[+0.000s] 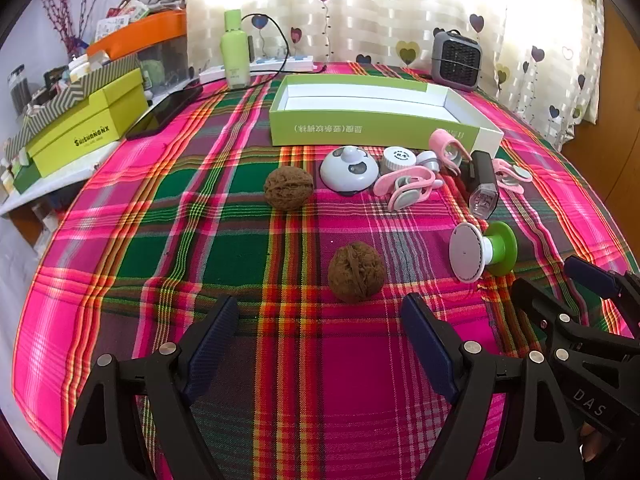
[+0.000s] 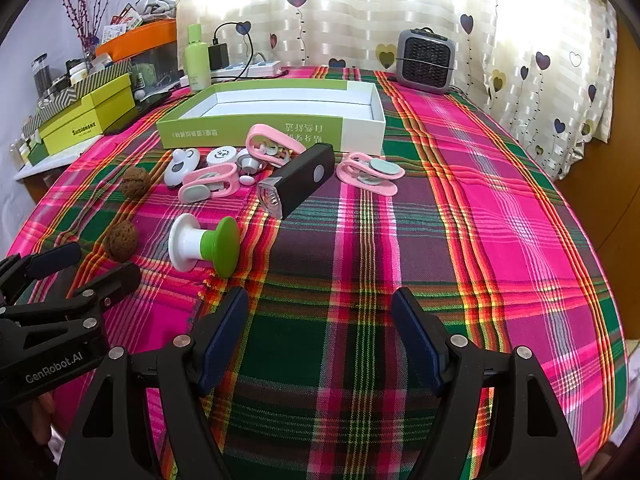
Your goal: Organize objects
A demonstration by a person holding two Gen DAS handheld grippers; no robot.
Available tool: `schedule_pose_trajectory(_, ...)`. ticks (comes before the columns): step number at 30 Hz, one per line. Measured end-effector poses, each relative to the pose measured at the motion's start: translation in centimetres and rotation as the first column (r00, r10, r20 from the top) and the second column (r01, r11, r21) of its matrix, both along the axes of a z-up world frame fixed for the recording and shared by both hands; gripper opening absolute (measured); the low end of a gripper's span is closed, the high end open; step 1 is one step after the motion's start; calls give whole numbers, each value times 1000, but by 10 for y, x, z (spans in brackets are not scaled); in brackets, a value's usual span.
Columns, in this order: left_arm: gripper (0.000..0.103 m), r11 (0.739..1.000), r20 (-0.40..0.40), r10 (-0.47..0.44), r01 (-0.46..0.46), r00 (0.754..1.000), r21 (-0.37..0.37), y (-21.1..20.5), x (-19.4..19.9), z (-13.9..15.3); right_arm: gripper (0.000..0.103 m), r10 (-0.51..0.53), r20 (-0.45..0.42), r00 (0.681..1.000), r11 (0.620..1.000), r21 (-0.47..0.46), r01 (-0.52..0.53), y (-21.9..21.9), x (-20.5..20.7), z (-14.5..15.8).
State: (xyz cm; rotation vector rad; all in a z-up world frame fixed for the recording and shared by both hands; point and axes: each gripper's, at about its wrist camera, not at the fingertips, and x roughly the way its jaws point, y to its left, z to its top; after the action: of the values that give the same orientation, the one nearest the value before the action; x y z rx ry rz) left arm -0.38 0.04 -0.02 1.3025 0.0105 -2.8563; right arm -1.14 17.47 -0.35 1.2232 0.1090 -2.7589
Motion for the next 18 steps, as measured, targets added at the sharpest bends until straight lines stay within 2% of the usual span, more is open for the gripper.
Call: schedule_pose_trajectory(18, 83, 1000, 3, -25, 25, 1000, 9, -2, -3, 1, 74, 0, 5, 1000, 1000, -2, 0, 0, 0, 0)
